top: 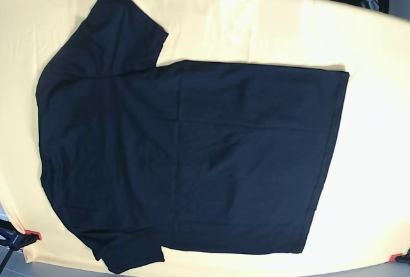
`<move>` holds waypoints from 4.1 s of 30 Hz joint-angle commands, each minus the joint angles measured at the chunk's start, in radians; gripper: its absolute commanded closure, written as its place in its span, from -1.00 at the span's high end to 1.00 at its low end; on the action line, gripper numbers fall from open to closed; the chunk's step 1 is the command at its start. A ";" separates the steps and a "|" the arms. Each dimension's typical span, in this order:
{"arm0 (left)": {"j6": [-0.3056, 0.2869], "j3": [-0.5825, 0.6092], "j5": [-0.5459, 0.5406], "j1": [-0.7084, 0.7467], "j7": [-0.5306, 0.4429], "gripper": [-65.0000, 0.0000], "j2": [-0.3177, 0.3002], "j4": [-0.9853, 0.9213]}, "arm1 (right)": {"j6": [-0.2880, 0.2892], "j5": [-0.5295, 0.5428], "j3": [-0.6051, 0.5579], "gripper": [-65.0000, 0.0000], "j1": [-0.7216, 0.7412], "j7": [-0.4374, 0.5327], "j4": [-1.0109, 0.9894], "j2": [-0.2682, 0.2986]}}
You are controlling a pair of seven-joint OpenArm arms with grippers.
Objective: Fold the T-shirt properly
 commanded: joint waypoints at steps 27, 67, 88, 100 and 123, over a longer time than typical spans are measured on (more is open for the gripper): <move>-0.006 0.003 -0.004 0.008 0.129 -1.00 0.006 0.055 | 0.054 0.002 -0.003 -1.00 -0.002 -0.079 0.010 0.001; 0.151 -0.008 0.150 0.998 0.565 -1.00 -0.674 1.832 | -0.205 -0.172 -0.001 -1.00 -1.048 -0.391 1.703 0.406; 0.082 -0.459 0.190 0.892 0.475 -1.00 -0.783 2.096 | -0.158 -0.239 0.182 -1.00 -0.838 -0.307 1.914 0.424; -0.138 -0.473 0.140 0.583 0.263 -1.00 -1.015 1.831 | -0.090 -0.162 0.211 -1.00 -0.731 -0.270 1.914 0.424; -0.515 -0.128 0.219 0.010 -0.056 -0.06 -1.075 1.385 | -0.089 -0.137 0.211 -1.00 -0.731 -0.271 1.914 0.424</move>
